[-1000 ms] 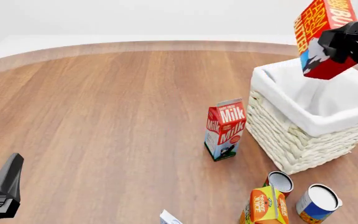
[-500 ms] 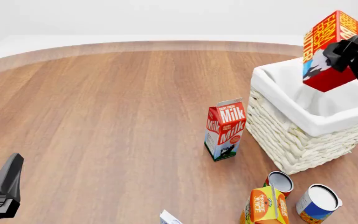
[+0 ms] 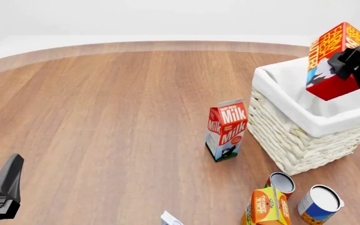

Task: Pick up the cream cheese box and the butter, and put them in the basket.

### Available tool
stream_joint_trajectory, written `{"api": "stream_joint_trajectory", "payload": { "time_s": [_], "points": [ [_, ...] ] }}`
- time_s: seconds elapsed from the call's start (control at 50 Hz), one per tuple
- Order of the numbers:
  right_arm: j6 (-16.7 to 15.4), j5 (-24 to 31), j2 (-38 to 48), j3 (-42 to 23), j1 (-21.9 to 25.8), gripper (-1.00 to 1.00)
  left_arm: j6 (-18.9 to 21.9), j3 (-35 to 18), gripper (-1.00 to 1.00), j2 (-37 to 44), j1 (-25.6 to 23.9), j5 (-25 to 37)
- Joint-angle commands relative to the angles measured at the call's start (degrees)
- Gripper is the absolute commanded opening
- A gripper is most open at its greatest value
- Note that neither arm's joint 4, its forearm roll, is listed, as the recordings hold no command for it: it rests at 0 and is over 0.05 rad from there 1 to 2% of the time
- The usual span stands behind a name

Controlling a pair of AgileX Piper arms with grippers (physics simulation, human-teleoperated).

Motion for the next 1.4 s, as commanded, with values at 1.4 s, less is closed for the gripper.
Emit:
{"api": "stream_joint_trajectory", "payload": {
  "time_s": [1.4],
  "points": [
    [1.6,-3.1,-0.1,3.6,-1.2,-1.0,0.0,0.0,1.0,0.0,0.0,0.0]
  ]
}}
